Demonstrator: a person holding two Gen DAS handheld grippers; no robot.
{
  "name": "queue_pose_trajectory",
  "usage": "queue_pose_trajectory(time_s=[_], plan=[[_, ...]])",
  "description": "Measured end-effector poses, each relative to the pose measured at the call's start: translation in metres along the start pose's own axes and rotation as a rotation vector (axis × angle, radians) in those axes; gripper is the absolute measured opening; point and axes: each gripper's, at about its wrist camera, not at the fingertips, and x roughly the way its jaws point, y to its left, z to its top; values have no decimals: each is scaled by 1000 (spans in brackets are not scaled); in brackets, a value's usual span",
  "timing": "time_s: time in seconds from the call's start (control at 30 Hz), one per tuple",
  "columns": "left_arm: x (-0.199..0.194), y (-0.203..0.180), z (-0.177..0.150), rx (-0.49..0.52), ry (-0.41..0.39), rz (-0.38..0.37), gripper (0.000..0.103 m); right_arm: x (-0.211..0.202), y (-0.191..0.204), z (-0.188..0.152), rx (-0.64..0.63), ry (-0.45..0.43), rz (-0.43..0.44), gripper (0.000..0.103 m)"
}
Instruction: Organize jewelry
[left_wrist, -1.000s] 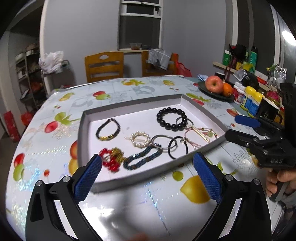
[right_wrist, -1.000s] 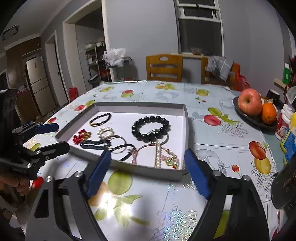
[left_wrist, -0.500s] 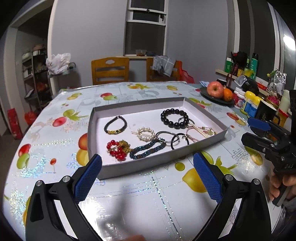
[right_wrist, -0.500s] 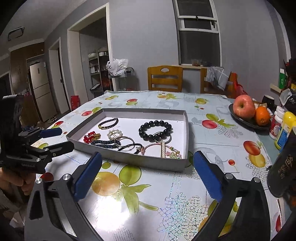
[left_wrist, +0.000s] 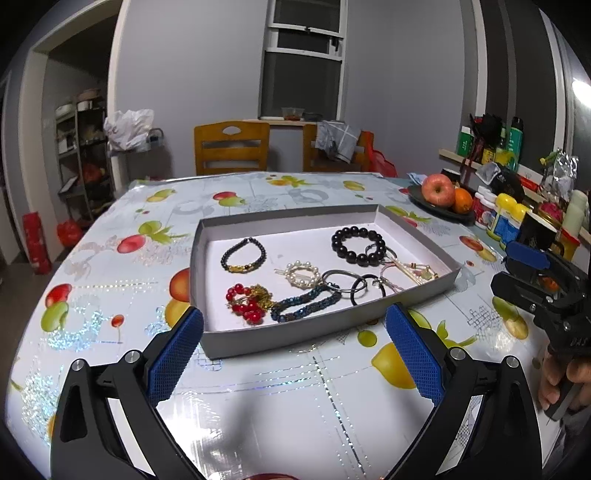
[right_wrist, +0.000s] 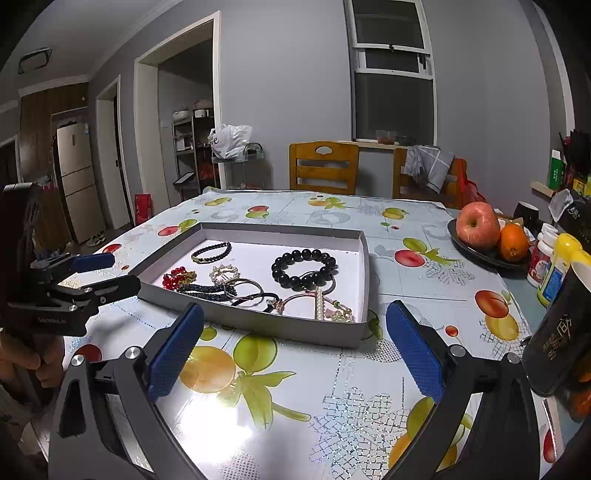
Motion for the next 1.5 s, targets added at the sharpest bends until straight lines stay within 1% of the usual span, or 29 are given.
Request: queue_pose_trajectory(time_s=[0.8, 0.9, 0.97, 1.03, 1.5], plan=[[0, 1, 0, 0, 1, -3, 98, 0, 1, 1, -3, 0, -4, 97], [0, 1, 0, 0, 1, -2, 98, 1, -1, 1, 6, 11, 4, 97], [0, 1, 0, 0, 1, -2, 98, -3, -2, 1, 9, -9, -7, 97], [0, 1, 0, 1, 1, -1, 98, -5, -3, 1, 7, -22, 0, 97], [0, 2, 0, 0, 2, -2, 98, -1, -1, 1, -6, -9, -2, 97]])
